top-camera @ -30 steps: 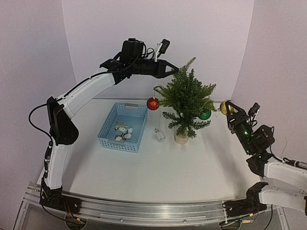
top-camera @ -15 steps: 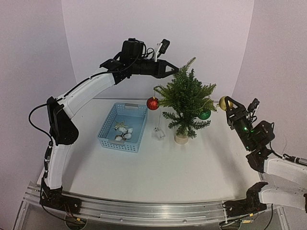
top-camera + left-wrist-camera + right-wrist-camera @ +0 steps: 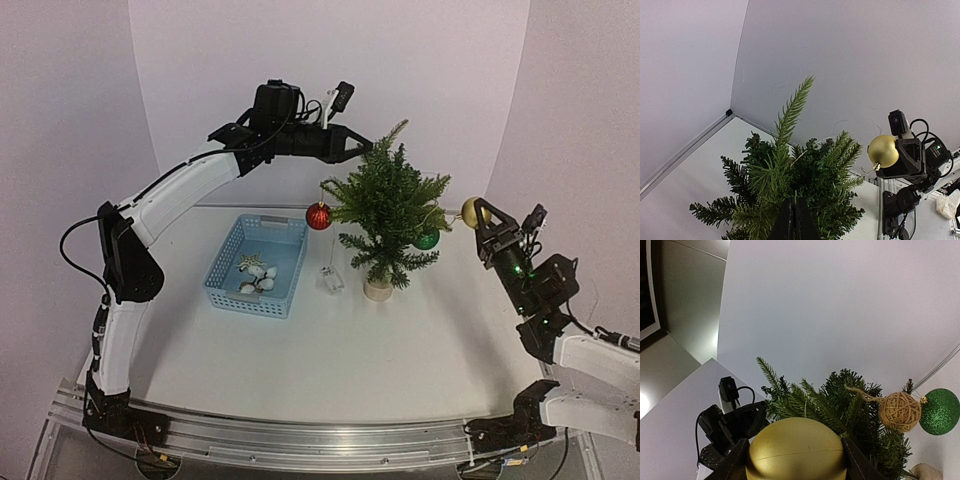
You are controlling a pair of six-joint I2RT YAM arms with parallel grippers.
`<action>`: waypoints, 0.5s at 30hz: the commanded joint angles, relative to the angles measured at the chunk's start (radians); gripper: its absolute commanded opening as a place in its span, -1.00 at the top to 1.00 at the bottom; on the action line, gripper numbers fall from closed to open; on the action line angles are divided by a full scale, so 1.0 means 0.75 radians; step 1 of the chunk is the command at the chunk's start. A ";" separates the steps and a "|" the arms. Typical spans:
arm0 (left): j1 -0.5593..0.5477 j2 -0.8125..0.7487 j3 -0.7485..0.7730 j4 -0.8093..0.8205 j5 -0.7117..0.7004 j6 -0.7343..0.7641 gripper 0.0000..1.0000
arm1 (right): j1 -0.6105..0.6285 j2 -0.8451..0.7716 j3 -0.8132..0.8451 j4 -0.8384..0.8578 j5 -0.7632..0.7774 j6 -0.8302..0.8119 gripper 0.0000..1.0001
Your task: Decorate the small christmas tree
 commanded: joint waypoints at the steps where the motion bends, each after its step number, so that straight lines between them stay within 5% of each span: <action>1: 0.001 -0.009 -0.020 -0.062 0.018 0.002 1.00 | -0.004 0.084 0.055 0.021 -0.036 0.012 1.00; 15: 0.001 -0.010 -0.022 -0.064 0.020 0.004 1.00 | -0.003 0.154 0.099 0.022 0.041 0.004 1.00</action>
